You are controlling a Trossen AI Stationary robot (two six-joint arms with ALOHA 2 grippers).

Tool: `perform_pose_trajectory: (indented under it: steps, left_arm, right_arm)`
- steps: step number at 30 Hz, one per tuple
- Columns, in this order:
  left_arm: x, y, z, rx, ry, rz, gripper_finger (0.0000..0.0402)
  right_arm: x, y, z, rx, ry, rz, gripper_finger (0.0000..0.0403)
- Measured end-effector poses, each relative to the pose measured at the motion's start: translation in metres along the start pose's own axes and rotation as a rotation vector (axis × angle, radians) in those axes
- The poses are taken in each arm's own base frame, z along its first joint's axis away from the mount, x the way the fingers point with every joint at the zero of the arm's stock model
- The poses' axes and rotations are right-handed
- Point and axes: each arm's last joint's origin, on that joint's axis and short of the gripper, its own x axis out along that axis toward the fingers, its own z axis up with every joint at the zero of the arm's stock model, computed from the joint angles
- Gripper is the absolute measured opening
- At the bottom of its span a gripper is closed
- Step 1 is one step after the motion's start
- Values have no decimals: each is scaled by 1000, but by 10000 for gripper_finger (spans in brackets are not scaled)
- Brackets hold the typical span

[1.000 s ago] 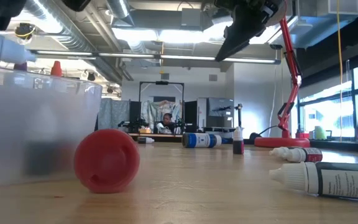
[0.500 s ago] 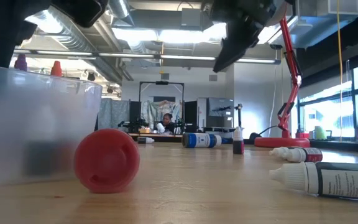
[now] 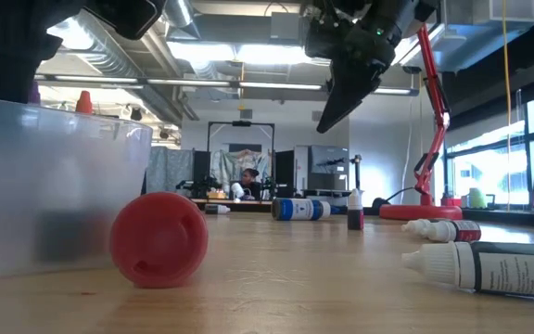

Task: Pick & Place food coloring
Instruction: Put the pink food coloring bottle into the transparent bin, then put the green food coloring bottle into the transparent bin

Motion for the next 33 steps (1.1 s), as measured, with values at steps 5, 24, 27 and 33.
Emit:
perform_pose_trajectory:
  steps: [5, 24, 27, 33]
  left_arm:
    - [0, 0, 1, -4, 45, -4, 126]
    - [-143, 75, 86, 177, -218, -48, 158]
    - [-153, 104, 116, 287, -277, -31, 161]
    - [-141, 161, 181, 482, -389, -82, 159]
  right_arm:
    - [0, 0, 0, 1, 0, 0, 177]
    - [-4, 1, 4, 131, -2, 33, 177]
    - [-5, 1, 5, 141, -10, 38, 177]
    - [-5, 2, 7, 249, -24, 41, 177]
